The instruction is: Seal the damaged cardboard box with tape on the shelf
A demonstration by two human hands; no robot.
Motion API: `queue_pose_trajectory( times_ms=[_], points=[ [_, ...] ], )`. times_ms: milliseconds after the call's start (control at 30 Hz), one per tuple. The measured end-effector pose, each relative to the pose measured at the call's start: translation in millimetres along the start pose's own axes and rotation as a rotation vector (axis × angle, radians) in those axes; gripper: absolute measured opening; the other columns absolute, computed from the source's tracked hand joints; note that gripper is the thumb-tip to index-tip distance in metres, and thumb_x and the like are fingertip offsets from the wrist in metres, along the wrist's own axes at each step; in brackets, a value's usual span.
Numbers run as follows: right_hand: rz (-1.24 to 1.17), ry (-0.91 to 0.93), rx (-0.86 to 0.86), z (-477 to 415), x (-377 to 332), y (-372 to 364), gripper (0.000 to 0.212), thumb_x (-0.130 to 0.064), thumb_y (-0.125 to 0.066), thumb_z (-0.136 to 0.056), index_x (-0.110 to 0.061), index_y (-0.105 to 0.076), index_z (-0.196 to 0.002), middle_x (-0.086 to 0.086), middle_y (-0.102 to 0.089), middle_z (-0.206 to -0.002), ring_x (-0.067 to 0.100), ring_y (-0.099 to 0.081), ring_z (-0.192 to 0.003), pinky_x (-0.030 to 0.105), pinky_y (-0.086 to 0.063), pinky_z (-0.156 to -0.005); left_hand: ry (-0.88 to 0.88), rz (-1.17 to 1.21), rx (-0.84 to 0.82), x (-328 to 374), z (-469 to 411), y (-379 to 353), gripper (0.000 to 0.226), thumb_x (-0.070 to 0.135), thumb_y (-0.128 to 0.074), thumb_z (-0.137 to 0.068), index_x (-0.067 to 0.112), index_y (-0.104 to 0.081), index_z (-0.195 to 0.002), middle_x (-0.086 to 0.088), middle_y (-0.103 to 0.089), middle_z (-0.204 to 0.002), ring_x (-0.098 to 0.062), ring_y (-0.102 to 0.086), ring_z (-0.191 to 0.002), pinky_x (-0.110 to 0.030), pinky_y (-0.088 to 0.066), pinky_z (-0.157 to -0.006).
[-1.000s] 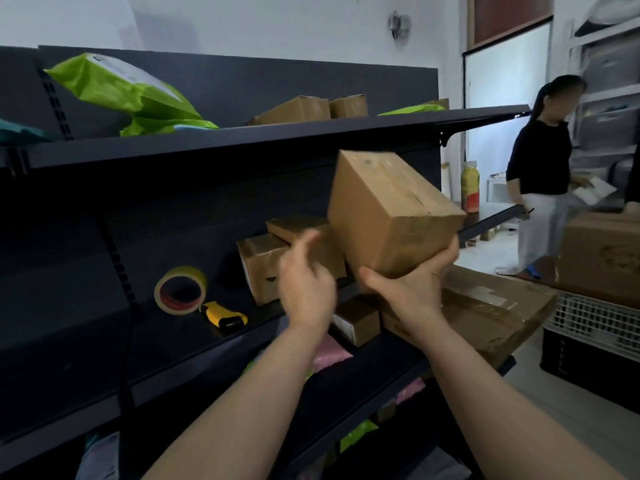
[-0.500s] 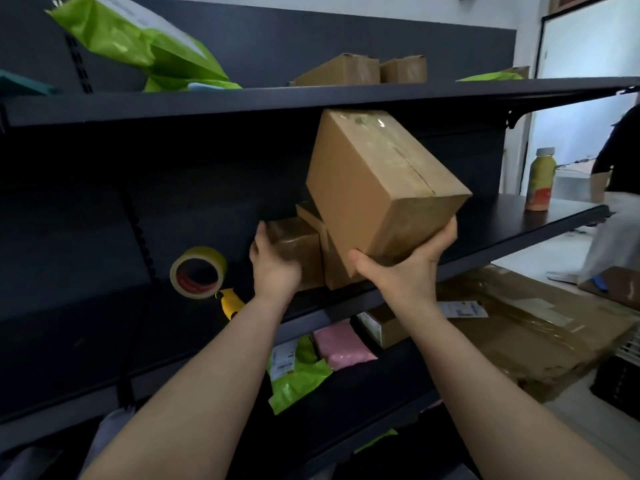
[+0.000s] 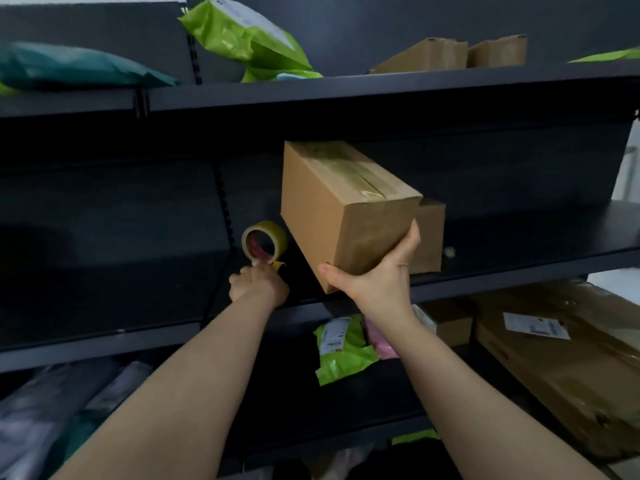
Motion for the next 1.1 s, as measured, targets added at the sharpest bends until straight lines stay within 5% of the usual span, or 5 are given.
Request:
queue_pose_trajectory(
  times_ms=[267, 533, 767, 933, 1100],
  points=[
    [0.112, 0.051, -0.023, 8, -16, -60, 0.137, -0.042, -0.093, -0.051, -0.034, 0.006, -0.145, -0.008, -0.015, -0.149, 0.011, -0.026, -0.131, 0.026, -0.030, -0.099, 0.008, -0.119, -0.013, -53, -25, 15, 0.060, 0.039, -0.045, -0.095, 0.009, -0.035, -0.146, -0.015, -0.042, -0.143, -0.034, -0.040, -0.131, -0.039, -0.038, -0.100],
    [0.269, -0.152, 0.063, -3, 7, -121, 0.135, -0.050, -0.090, -0.050, -0.032, 0.004, -0.145, 0.007, -0.018, -0.147, 0.030, -0.024, -0.137, 0.053, -0.026, -0.114, 0.030, -0.056, -0.017, -105, -60, 26, 0.056, 0.035, -0.050, -0.093, 0.009, -0.043, -0.142, -0.015, -0.042, -0.142, -0.034, -0.040, -0.129, -0.039, -0.041, -0.101],
    [0.352, -0.231, 0.103, -6, 32, -145, 0.144, -0.043, -0.091, -0.057, -0.015, 0.013, -0.152, 0.016, -0.011, -0.154, 0.034, -0.012, -0.143, 0.050, -0.019, -0.118, -0.270, -0.046, 0.224, -97, -59, 39, 0.056, 0.037, -0.053, -0.093, 0.012, -0.040, -0.141, -0.014, -0.036, -0.143, -0.033, -0.035, -0.130, -0.042, -0.041, -0.098],
    [0.499, -0.287, 0.051, -5, 37, -145, 0.138, -0.047, -0.085, -0.067, 0.001, 0.015, -0.150, 0.019, 0.004, -0.160, 0.037, -0.005, -0.147, 0.044, -0.014, -0.120, -0.554, 0.376, -0.174, -79, -58, 23, 0.064, 0.018, -0.053, -0.096, 0.022, -0.025, -0.153, -0.008, -0.043, -0.149, -0.026, -0.047, -0.130, -0.034, -0.044, -0.103],
    [0.638, -0.277, -0.015, 9, 44, -139, 0.124, -0.049, -0.075, -0.078, 0.008, 0.010, -0.149, 0.025, 0.004, -0.159, 0.035, -0.004, -0.148, 0.035, -0.010, -0.121, -0.583, 0.259, -0.248, -74, -50, 5, 0.067, 0.014, -0.049, -0.096, 0.021, -0.019, -0.155, -0.005, -0.042, -0.150, -0.023, -0.044, -0.133, -0.034, -0.041, -0.107]
  ],
)
Point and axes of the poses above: each hand's wrist, its own z-axis away from the middle knuckle, its own y-axis out of the back of the hand, x = y × z, the point moved 1 cm from there along -z, towards the middle knuckle
